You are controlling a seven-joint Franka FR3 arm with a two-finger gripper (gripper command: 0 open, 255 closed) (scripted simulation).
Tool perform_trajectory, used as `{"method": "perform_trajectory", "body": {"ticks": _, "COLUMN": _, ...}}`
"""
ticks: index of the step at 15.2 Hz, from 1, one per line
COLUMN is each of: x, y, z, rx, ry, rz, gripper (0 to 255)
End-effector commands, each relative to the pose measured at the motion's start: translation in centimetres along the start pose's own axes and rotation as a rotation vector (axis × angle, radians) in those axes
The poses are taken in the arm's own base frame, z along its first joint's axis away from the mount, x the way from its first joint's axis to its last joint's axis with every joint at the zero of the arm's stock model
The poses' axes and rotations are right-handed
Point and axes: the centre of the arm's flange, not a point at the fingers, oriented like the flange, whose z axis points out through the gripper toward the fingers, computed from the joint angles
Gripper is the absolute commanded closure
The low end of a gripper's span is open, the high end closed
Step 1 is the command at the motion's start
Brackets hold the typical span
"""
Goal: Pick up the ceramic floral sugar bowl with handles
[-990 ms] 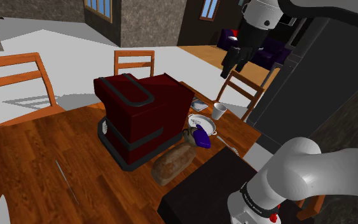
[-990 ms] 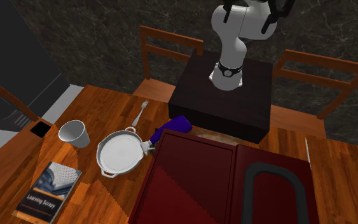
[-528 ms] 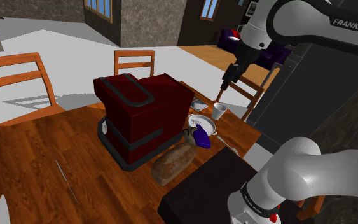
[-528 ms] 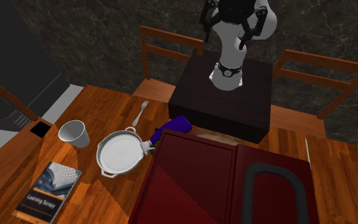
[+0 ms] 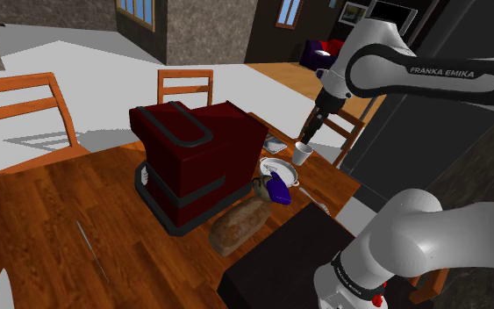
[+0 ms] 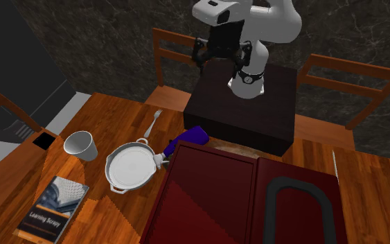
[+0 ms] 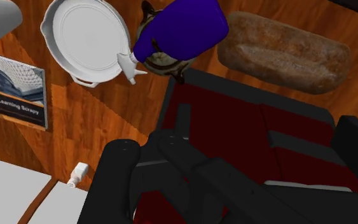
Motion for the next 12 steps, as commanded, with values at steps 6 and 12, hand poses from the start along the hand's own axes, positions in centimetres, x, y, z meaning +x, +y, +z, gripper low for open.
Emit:
{"method": "perform_trajectory", "body": {"ticks": 6, "x": -0.1, "y": 5.0, "z": 8.1, "rx": 0.042, "ry": 0.004, "rz": -0.146, "gripper": 0}}
{"method": "perform_trajectory", "body": {"ticks": 12, "x": 0.4, "y": 8.9, "z": 15.3, "rx": 0.078, "ry": 0.007, "rz": -0.268, "gripper": 0}}
